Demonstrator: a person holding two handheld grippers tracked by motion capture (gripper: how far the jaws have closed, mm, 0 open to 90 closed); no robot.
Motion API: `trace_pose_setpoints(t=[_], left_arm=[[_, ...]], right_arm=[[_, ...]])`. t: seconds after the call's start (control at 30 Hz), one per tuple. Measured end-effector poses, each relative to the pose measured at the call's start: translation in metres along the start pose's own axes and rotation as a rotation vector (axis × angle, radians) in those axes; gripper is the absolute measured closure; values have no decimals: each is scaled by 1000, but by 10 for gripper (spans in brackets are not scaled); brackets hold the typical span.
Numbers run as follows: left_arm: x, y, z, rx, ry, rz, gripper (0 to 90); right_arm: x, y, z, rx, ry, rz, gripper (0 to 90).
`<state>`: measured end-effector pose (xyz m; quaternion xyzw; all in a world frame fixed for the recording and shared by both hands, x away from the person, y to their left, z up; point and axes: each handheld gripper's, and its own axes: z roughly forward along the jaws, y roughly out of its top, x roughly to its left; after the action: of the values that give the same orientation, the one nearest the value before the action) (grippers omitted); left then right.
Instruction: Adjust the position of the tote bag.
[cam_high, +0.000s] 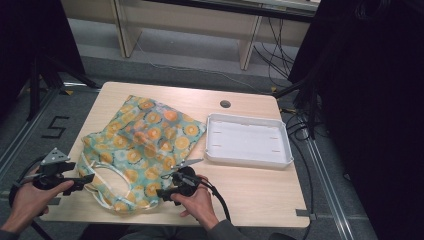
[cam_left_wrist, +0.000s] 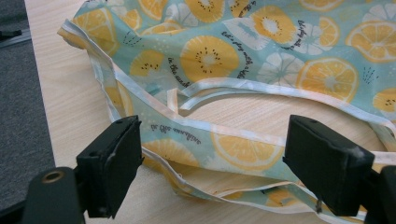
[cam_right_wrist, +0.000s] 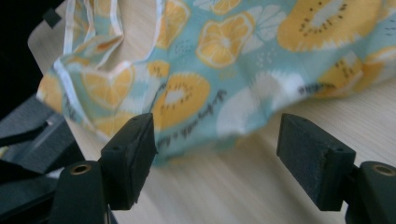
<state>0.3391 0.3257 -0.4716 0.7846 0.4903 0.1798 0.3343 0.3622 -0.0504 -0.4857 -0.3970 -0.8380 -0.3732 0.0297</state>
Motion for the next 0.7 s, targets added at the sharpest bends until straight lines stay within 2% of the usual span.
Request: trace_pose_setpoints(t=[0.03,0.07,0.1,0.17,0.23,0.27,0.3,0.33,0.4,0.43,0.47,0.5,0.53,0.57,0.63,0.7], left_arm=[[1,0,-1,14,2,18,184],[1,0,-1,11,3,16,182],[0,0,0,-1,-1,-5,182],[0,0,0,-5,-4,-9,182],[0,0,-1,-15,-1,-11,182],[-1,0,-1,-25,1,-21,182],[1,0,-2,-10,-3,-10,182],[1,0,-2,-17,3,-14,182],[1,0,-2,-21,-1,-20,182],[1,0,-2,-22,2,-18,182],[1,0,-2,-22,2,-18,182],[1,0,-3,-23,2,-16,181],[1,0,-3,-23,0,-16,182],[0,0,-3,-33,-2,-22,181],[0,0,-4,-33,-3,-18,182],[0,0,-5,-48,-3,-21,182]], right_arm=[[-3,2,4,1,13,12,324],[-6,5,8,8,19,16,357],[-9,7,13,26,17,12,430],[-15,8,21,39,-30,-30,602],[-20,9,22,53,-18,-59,765],[-21,8,20,40,-31,-56,812],[-21,8,16,35,-52,-73,850],[-22,8,13,38,-55,-89,879],[-25,8,7,14,-58,-112,898],[-27,9,2,34,-71,-132,900],[-30,8,-1,19,-79,-151,900],[-31,7,-4,27,-90,-147,900],[-35,6,-7,23,-94,-169,900],[-37,6,-12,45,-104,-167,900],[-41,5,-14,31,-110,-168,900],[-49,3,-23,51,-125,-162,900]])
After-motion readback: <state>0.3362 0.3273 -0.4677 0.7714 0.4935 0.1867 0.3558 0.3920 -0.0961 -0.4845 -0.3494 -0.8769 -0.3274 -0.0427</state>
